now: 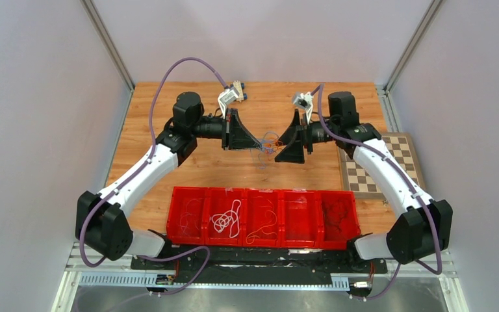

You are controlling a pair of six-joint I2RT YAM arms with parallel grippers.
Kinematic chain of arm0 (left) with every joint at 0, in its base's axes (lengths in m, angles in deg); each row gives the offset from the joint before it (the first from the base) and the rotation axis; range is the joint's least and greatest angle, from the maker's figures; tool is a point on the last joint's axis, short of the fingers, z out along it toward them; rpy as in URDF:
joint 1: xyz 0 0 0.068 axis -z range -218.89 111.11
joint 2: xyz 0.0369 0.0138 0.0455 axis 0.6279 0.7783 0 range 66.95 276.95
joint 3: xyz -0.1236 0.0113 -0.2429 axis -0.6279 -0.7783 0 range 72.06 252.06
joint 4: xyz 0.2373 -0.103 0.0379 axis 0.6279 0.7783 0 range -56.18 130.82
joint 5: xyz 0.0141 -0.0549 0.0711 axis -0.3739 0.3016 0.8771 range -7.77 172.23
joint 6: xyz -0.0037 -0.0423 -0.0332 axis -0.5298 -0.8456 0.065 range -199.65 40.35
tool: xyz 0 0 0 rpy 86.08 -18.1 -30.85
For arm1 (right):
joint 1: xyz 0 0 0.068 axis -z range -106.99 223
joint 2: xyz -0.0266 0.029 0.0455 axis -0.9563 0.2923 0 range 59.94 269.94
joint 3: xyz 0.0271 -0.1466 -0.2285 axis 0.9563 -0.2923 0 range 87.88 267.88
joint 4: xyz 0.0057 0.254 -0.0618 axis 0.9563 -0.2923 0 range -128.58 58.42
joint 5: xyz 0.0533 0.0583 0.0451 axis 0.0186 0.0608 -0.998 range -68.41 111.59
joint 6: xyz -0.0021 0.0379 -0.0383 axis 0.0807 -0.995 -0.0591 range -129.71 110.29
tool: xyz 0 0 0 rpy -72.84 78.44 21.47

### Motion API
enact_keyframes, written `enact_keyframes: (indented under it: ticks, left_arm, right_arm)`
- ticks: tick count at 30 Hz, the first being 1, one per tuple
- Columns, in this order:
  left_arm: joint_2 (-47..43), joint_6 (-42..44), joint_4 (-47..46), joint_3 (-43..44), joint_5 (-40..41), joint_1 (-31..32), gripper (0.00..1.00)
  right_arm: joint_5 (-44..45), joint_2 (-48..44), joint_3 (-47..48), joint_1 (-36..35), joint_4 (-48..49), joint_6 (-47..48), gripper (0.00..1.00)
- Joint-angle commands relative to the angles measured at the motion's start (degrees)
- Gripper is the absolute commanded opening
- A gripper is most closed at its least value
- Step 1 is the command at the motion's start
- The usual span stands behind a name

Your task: Untangle the cables

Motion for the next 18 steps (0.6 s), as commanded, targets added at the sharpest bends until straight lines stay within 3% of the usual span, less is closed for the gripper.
enact_keyframes:
  ticks: [1,4,11,14,18]
  left_arm:
    - [-0.7,-2.8,-4.6,0.6,-2.8,-0.2,0.00]
    - [-0.5,-3.4,-4.6,0.6,-3.2,-0.2,0.00]
    - [-1.2,-2.8,-2.7,0.7,-2.0,-2.2,0.00]
    - [-2.3,0.0,1.3,1.5,-0.1,-5.9,0.00]
    - [-3.9,5.9,9.9,3.4,3.6,-12.5,0.00]
  right_arm:
    - [-0.3,-2.7,-0.6,-3.4,2.7,9.8,0.86]
    - [-0.2,-1.9,0.7,-3.7,2.6,10.5,0.74]
    - [3.3,-3.9,0.1,-3.3,0.2,14.3,0.03]
    - [6.0,-5.3,-1.0,-1.4,-2.7,16.4,0.00]
    - [7.5,-6.3,-0.8,6.2,-7.6,19.1,0.00]
